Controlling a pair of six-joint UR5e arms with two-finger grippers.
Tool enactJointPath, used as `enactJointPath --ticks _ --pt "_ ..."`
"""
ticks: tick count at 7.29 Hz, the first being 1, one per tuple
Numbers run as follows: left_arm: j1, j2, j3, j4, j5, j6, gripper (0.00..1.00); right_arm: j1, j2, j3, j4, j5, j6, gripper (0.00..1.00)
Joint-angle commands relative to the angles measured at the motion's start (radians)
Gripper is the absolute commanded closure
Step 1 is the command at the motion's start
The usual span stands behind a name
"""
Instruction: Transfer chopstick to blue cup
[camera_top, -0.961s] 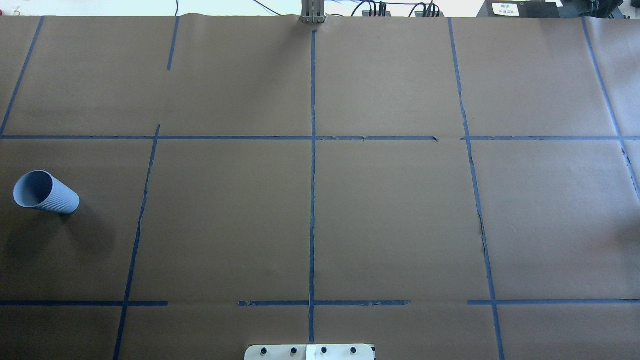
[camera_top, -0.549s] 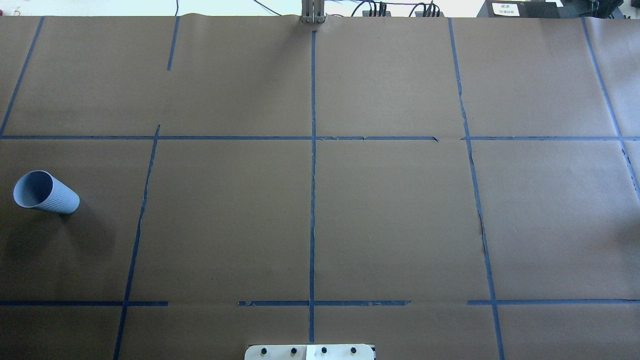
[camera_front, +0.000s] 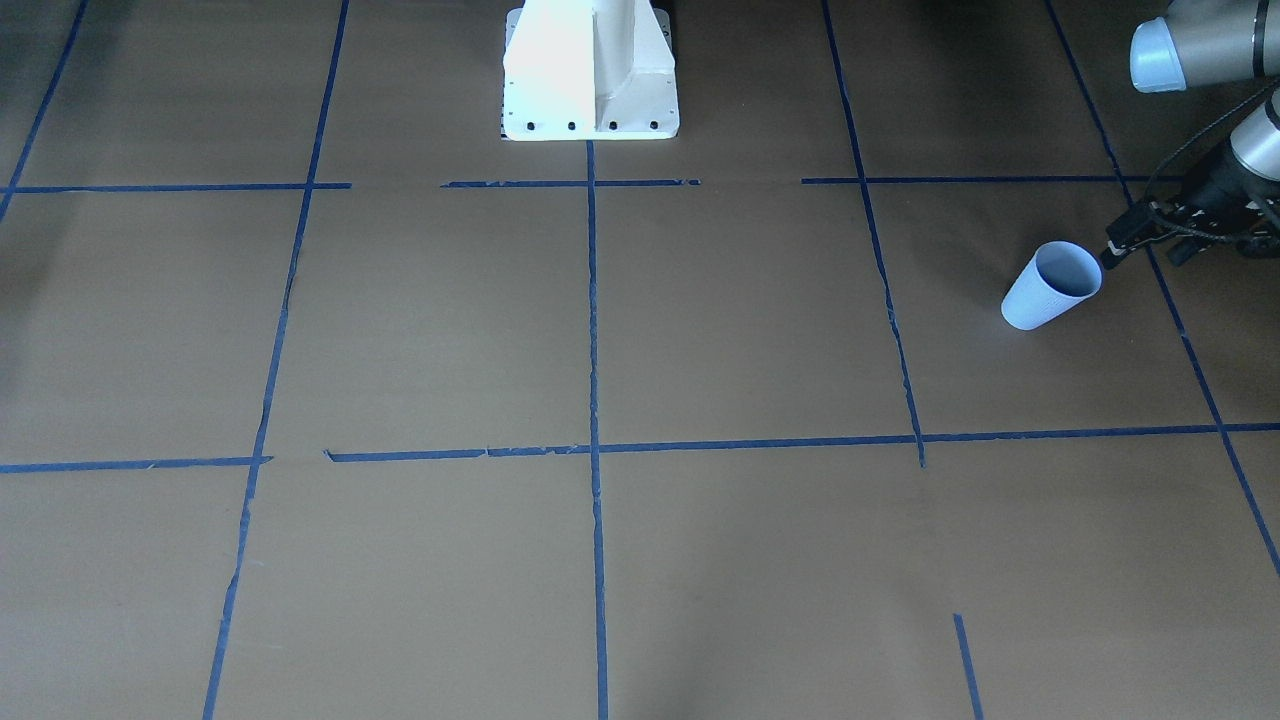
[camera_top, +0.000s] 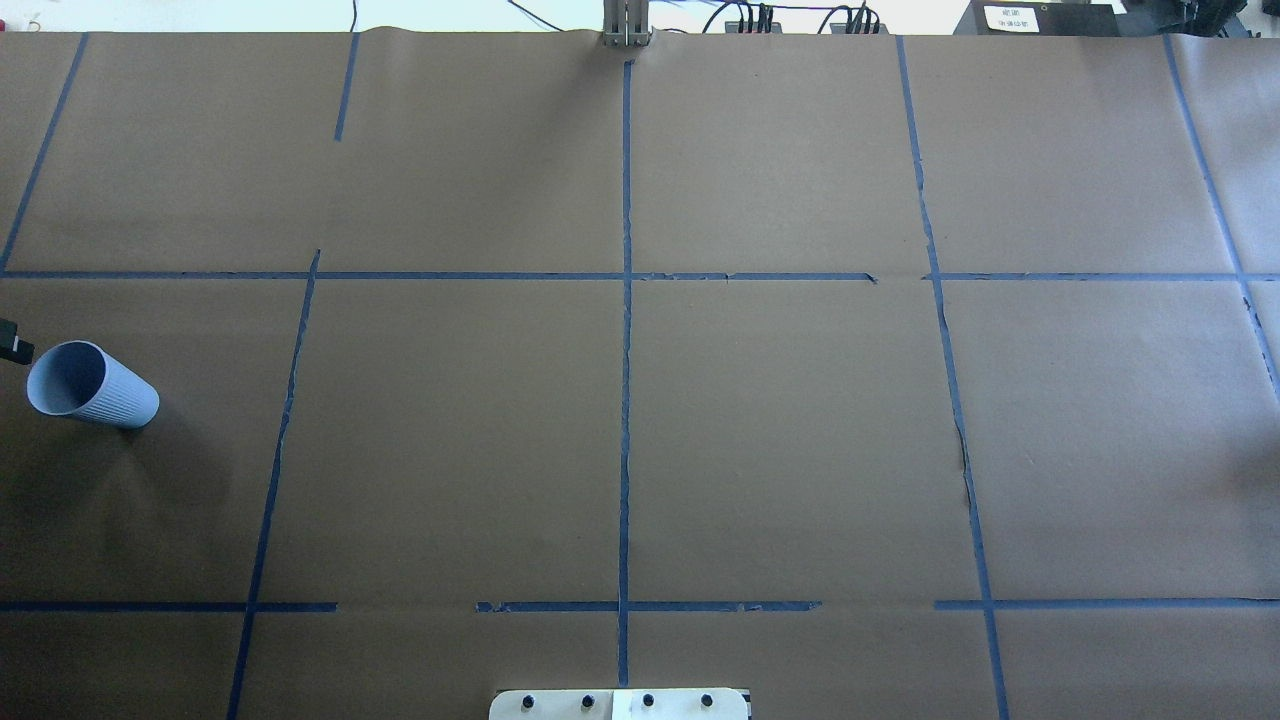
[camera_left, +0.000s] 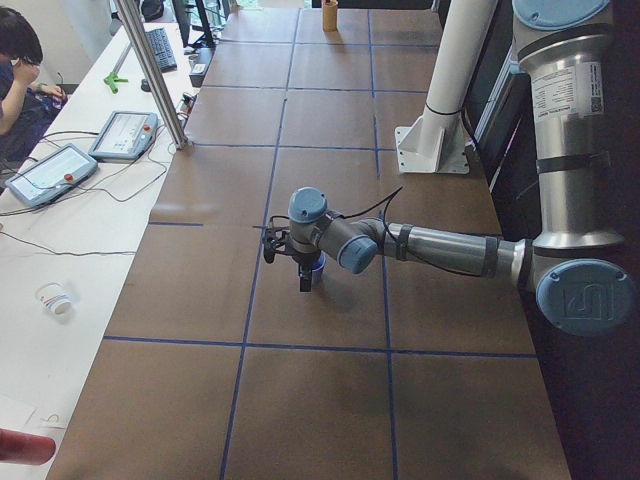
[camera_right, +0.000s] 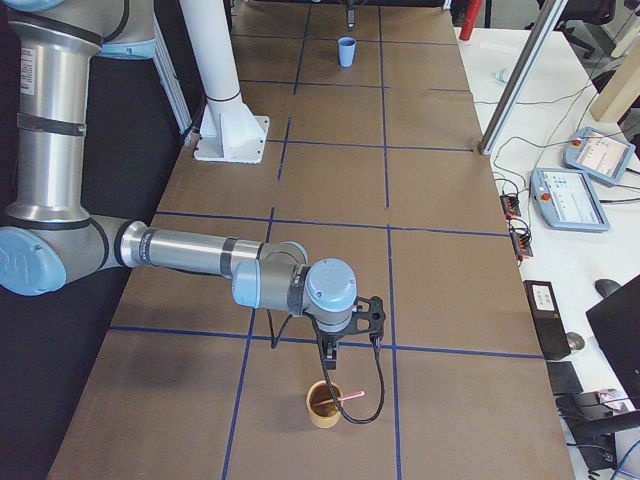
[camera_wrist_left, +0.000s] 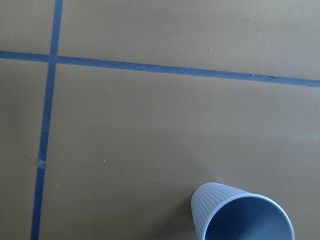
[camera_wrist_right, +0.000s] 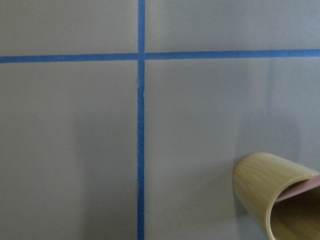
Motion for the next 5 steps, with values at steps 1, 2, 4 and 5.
enactJointPath --ticks 1,2,4,5 --pt "0.042 -0.007 0.009 -0.001 0.004 -0.004 0.00 0.000 0.001 0.000 0.000 -0.001 -0.001 0.01" --pt "0.053 -0.013 0.018 -0.001 0.004 -0.003 0.00 0.000 0.001 -0.003 0.000 -0.001 -0.001 0.01" --pt "0.074 -0.048 0.062 -0.001 0.004 -0.003 0.00 0.000 0.001 -0.005 0.000 -0.001 -0.001 0.01" --pt "0.079 -0.050 0.069 -0.002 0.004 -0.003 0.00 0.000 0.001 -0.003 0.000 -0.001 -0.001 0.01"
